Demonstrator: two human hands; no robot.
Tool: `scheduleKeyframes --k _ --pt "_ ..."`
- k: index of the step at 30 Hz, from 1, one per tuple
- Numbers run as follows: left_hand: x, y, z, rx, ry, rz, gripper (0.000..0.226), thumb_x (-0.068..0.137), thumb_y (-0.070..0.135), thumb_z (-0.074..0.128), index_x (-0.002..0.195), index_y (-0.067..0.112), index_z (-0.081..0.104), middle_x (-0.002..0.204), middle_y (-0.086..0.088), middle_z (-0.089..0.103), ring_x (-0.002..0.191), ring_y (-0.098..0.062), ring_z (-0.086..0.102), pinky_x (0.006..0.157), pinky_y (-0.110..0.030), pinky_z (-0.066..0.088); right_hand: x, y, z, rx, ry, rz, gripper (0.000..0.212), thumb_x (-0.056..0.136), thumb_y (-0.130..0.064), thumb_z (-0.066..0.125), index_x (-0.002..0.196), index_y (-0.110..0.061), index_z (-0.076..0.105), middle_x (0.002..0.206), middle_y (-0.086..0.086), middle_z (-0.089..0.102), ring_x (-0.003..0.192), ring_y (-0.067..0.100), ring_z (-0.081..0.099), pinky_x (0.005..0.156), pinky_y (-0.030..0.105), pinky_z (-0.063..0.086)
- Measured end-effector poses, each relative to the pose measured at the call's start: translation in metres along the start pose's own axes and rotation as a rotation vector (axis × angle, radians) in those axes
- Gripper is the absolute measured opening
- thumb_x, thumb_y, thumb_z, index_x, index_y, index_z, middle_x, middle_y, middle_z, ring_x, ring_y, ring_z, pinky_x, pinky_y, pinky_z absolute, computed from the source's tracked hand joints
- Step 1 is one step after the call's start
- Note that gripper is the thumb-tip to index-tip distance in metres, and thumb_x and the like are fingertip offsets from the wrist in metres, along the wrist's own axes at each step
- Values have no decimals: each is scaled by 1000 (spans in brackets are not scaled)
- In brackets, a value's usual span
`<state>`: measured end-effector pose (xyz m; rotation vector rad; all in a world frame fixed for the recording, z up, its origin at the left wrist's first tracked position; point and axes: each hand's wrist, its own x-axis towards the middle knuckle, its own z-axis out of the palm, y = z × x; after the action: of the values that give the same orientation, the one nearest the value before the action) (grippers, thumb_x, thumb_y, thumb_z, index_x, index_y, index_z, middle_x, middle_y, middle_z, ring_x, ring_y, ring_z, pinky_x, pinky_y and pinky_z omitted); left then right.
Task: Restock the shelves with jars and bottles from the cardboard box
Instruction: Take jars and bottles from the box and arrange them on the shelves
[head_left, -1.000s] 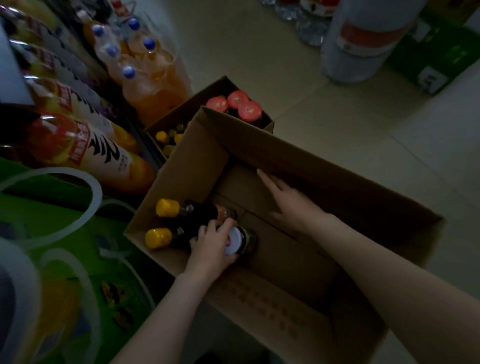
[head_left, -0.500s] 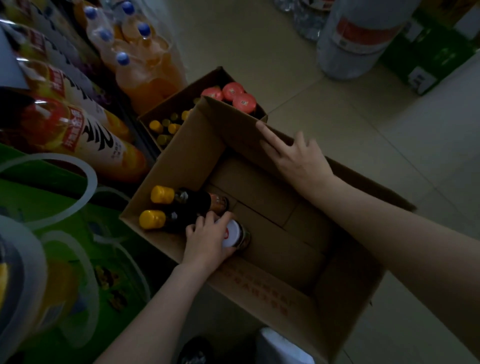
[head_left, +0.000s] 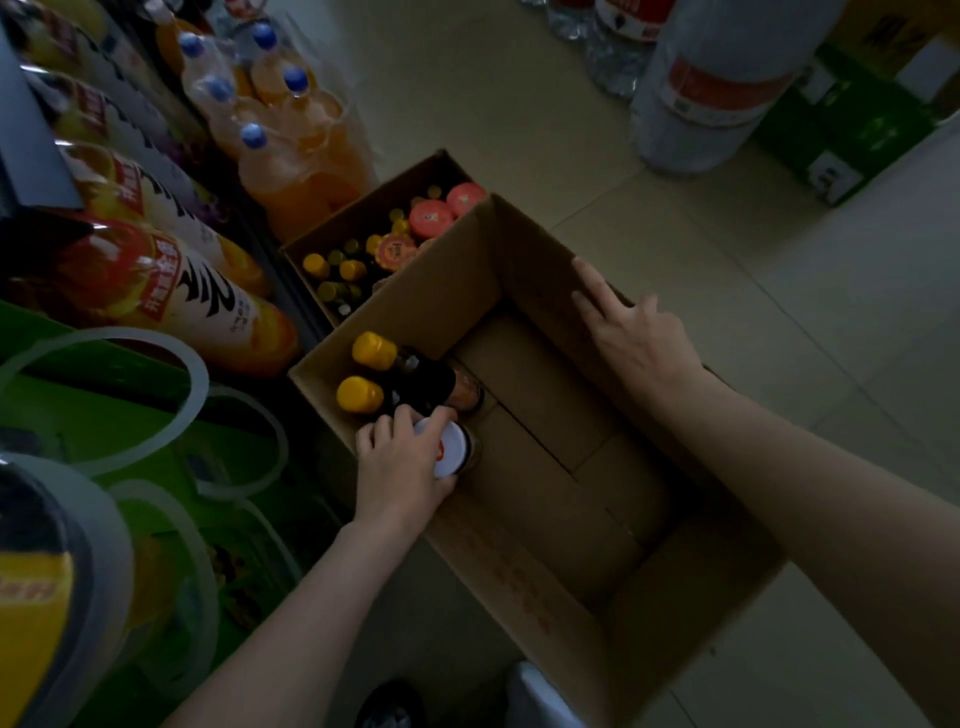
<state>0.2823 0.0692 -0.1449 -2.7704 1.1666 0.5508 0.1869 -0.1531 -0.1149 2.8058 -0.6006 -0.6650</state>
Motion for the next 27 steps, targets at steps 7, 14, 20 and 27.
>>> scheduleKeyframes --k 7,14,20,27 --pt "-17 -3 2 64 41 -96 64 85 37 61 139 32 28 132 -3 40 125 -24 39 113 -40 15 -5 -14 8 121 -7 37 68 95 0 41 150 -15 6 154 13 -21 81 20 55 56 24 44" --pt "-21 5 5 32 27 -120 63 85 39 60 138 33 27 132 -4 40 125 -24 38 113 -39 16 -10 -14 9 132 -4 9 72 91 3 48 150 -13 10 153 15 -22 87 25 56 61 27 49" --pt "-20 4 -3 6 3 -115 63 83 39 63 136 35 29 129 -2 41 122 -23 39 110 -40 21 -20 -28 7 81 -53 41 65 89 -21 58 145 -14 26 156 15 -15 139 45 14 109 56 26" --pt "-14 5 -12 -40 1 -134 62 83 36 64 135 35 31 130 -3 41 124 -25 37 108 -43 23 -26 -63 -7 140 29 -99 58 91 -15 48 145 -13 25 157 17 -6 143 39 -9 113 56 -3"
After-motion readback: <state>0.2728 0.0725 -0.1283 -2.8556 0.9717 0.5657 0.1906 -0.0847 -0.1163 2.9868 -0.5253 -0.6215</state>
